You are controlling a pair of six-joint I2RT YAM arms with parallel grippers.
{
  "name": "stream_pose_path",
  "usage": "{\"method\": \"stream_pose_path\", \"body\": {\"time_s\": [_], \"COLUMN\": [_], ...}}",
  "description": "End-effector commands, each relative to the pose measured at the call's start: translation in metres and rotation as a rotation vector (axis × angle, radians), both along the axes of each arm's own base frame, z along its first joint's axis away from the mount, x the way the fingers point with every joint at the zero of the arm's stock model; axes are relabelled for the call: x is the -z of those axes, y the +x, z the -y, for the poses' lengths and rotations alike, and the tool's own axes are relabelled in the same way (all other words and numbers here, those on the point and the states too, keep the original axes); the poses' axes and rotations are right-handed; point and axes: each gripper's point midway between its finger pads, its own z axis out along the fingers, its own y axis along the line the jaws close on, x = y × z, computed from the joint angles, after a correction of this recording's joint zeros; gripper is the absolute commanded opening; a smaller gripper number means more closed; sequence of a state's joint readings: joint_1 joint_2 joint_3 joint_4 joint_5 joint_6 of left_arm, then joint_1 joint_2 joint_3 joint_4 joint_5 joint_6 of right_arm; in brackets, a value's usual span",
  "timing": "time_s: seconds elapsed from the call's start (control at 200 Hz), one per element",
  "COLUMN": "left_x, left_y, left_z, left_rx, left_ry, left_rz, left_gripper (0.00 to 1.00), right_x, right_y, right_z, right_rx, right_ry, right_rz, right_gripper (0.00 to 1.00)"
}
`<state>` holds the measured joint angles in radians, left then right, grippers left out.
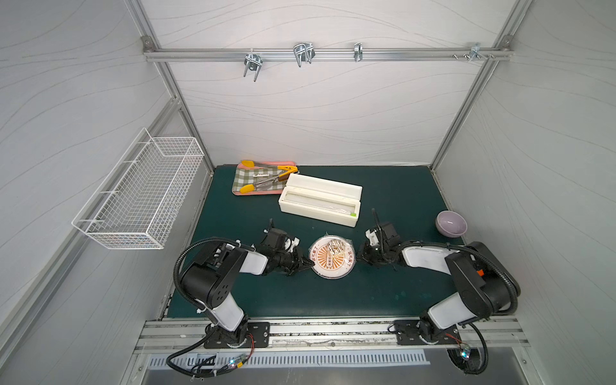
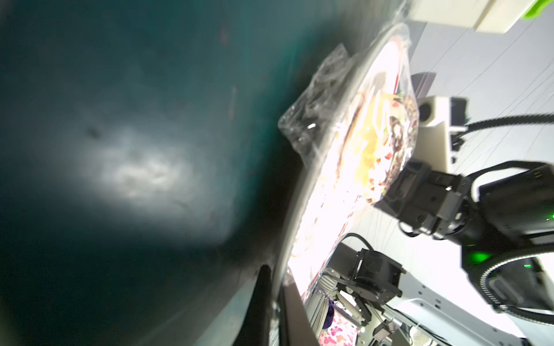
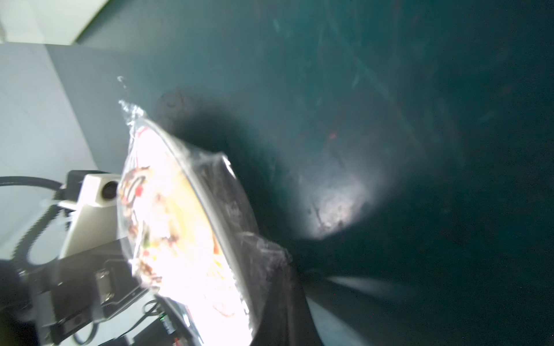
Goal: Wrap the plate with plastic wrap
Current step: Cover the plate with plastic wrap.
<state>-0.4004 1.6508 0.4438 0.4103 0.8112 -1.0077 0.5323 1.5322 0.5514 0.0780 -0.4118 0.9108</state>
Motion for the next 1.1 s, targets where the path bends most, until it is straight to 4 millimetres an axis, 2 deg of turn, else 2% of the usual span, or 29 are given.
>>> {"method": "stream_pose_path", "body": {"time_s": [0.0, 0.19, 0.265, 0.305, 0.375, 0.48, 0.58, 0.735, 0.865, 0.99, 1.09], "left_x": [-0.018, -0.029, -0.032, -0.032, -0.029, -0.022, -0.012, -0.008, -0.002, 0.005, 0.018], "left_y": [0.019, 0.026, 0.026, 0.024, 0.020, 0.013, 0.006, 0.008, 0.005, -0.003, -0.012], "left_z": [0.008, 0.008, 0.008, 0.008, 0.006, 0.002, -0.004, -0.007, -0.009, -0.009, -0.011], "left_rx": [-0.061, -0.115, -0.101, -0.088, -0.070, -0.059, -0.053, -0.040, -0.012, 0.051, 0.112], "left_ry": [-0.098, -0.121, -0.113, -0.098, -0.076, -0.044, 0.013, 0.060, 0.113, 0.223, 0.341], "left_rz": [0.027, 0.027, 0.035, 0.041, 0.039, 0.021, -0.008, -0.017, -0.011, 0.029, 0.059], "left_gripper": [0.00, 0.00, 0.00, 0.00, 0.00, 0.00, 0.00, 0.00, 0.00, 0.00, 0.00], "right_x": [-0.010, -0.034, -0.033, -0.028, -0.017, -0.014, -0.021, -0.023, -0.025, -0.043, -0.046], "right_y": [-0.038, -0.037, -0.037, -0.038, -0.038, -0.040, -0.046, -0.059, -0.055, -0.035, -0.018], "right_z": [-0.031, -0.052, -0.052, -0.047, -0.030, -0.010, 0.005, 0.040, 0.060, 0.047, 0.041], "right_rx": [-0.058, 0.012, 0.025, 0.042, 0.080, 0.093, 0.034, -0.037, -0.039, -0.039, -0.021], "right_ry": [0.133, 0.255, 0.232, 0.204, 0.137, 0.088, -0.020, -0.211, -0.268, -0.206, -0.200], "right_rz": [-0.120, -0.088, -0.092, -0.102, -0.132, -0.156, -0.123, -0.097, -0.088, -0.005, 0.027], "right_gripper": [0.00, 0.00, 0.00, 0.07, 0.29, 0.39, 0.47, 0.49, 0.49, 0.48, 0.47]}}
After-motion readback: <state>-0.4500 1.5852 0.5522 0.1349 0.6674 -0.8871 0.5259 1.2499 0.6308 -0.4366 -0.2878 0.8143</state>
